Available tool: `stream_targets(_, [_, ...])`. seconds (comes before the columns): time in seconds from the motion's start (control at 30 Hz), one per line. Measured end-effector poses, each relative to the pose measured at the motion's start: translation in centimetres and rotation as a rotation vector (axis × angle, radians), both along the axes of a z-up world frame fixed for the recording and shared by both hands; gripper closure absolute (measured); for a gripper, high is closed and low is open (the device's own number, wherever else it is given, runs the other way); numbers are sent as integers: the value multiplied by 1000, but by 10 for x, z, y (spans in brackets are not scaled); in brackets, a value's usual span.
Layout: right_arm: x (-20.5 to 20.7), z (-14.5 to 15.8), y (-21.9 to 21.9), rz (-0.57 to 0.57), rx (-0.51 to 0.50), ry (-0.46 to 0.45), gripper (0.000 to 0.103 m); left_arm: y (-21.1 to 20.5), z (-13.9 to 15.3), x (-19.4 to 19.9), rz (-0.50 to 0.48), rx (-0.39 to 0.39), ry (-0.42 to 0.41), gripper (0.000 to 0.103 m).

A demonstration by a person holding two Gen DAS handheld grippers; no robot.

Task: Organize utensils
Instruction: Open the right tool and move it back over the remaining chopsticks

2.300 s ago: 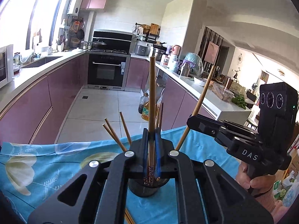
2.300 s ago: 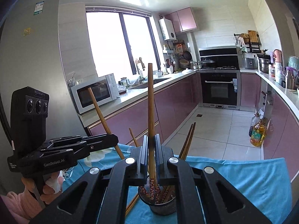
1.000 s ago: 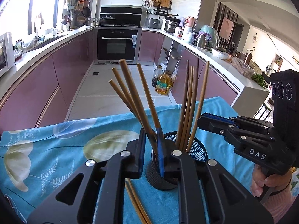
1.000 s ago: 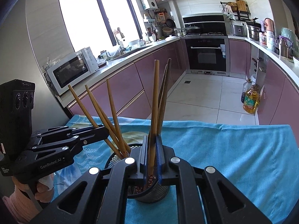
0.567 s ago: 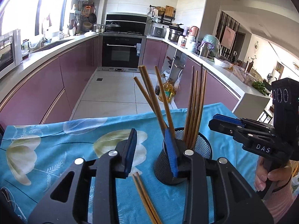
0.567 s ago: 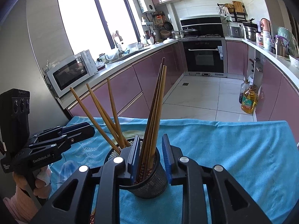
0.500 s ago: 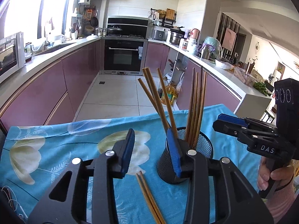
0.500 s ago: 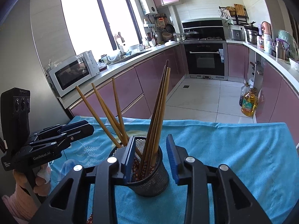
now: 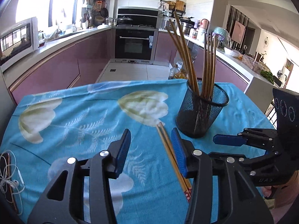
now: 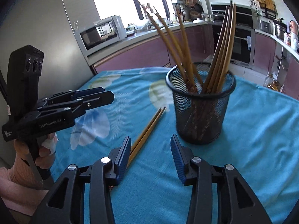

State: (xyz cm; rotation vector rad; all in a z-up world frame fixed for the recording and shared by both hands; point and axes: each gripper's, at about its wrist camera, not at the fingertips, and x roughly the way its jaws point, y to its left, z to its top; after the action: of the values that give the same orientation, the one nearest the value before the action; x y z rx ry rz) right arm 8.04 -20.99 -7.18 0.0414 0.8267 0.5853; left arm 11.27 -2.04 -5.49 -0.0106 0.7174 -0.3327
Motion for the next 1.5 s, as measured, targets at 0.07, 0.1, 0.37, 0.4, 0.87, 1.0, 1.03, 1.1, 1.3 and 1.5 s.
stream_targets(0.07, [0, -9, 9, 8, -6, 28, 61, 5, -10, -4, 11, 3, 23, 58])
stream_targets(0.1, [0, -13, 13, 11, -12, 37, 61, 8, -15, -7, 14, 0, 36, 58])
stream_targets(0.37, [-7, -23, 30, 15, -41, 55, 61, 12, -36, -17, 14, -10, 86, 58])
stream_targets(0.4, [-8, -24, 31, 11, -48, 55, 61, 11, -36, -17, 13, -6, 88, 58])
stream_targets(0.87, [-12, -25, 36, -4, -122, 25, 61, 6, -42, -17, 2, -2, 105, 54])
stream_targets(1.0, [-9, -25, 29, -29, -136, 40, 62, 3, -43, -18, -11, 7, 108, 54])
stream_targets(1.03, [-8, -26, 27, -34, -133, 48, 66, 1, -43, -18, -15, 9, 108, 54])
stream_targets(1.1, [-7, -25, 22, -38, -121, 57, 68, -2, -44, -18, -28, 12, 109, 54])
stream_targets(1.3, [-3, -26, 13, -47, -61, 82, 68, -14, -47, -20, -89, 23, 122, 54])
stream_targets(1.5, [-2, -26, 9, -59, -46, 85, 68, -31, -56, -27, -158, 61, 139, 52])
